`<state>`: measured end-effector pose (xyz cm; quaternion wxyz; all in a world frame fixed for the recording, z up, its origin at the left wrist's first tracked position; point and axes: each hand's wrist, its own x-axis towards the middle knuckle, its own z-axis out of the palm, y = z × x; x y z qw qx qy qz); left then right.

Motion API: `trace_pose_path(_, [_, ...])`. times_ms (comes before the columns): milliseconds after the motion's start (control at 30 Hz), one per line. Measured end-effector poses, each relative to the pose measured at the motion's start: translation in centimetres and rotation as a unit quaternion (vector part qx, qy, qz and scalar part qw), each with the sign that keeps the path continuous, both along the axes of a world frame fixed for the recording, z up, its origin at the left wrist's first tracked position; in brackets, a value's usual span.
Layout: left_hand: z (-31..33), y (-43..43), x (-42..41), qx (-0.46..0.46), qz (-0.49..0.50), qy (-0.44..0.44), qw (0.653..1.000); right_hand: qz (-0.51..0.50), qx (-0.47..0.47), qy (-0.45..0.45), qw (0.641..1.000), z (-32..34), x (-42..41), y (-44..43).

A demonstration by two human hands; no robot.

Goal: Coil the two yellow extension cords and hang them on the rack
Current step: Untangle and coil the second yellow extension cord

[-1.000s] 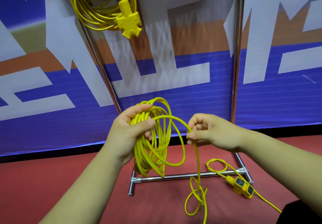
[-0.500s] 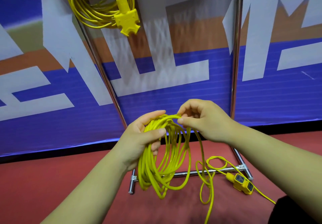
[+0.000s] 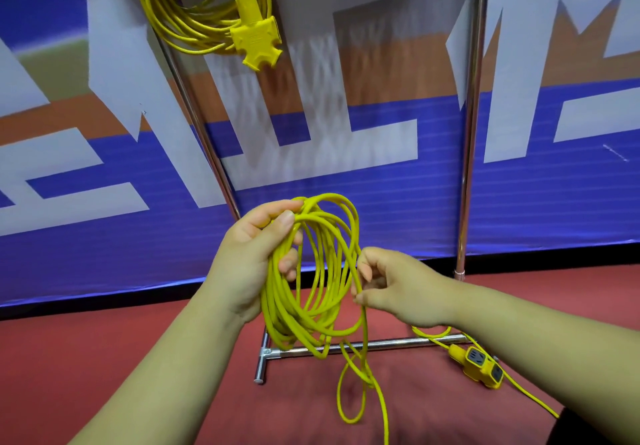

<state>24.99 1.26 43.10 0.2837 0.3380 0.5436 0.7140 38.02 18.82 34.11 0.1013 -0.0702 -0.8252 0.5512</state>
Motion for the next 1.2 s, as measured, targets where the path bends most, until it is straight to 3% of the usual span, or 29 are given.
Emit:
trace_pose_path(233, [-0.5, -0.5, -0.7, -0.007, 0.038, -0.017, 0.999, 0.009, -0.023, -0.072, 0.997, -1.3, -0.5, 0.5])
trace_pose_path(433, [-1.0, -1.8, -2.1, -0.018, 0.019, -0.048, 0.998, -0.136, -0.148, 0.024, 0.979, 1.5, -0.7, 1.9])
trace_pose_path(567, [-1.6, -2.0, -2.3, -0.008, -0.048, -0.092, 0.995, -0.210, -0.156, 0.084, 0.962, 3.6, -0.6, 2.2])
trace_pose_path(700, [-2.2, -2.0, -2.3, -0.030, -0.074, -0.097, 0.992, -0.228, -0.178, 0.084, 0.954, 4.5, -0.4, 2.1])
trace_pose_path(900, [-2.3, -1.7, -1.7, -0.051, -0.021, -0.023, 0.998, -0.184, -0.209, 0.056, 0.959, 5.0, -0.1, 1.8])
trace_pose_path(1067, [-3.3, -0.7, -1.2, -0.182, 0.013, 0.170, 0.968, -0.175, -0.288, 0.078, 0.938, 5.7, 0.1, 1.7])
trace_pose_path(1200, [-4.2, 0.5, -0.4, -0.212, 0.021, 0.173, 0.962, -0.155, -0.343, 0.100, 0.921, 6.0, 0.1, 1.3])
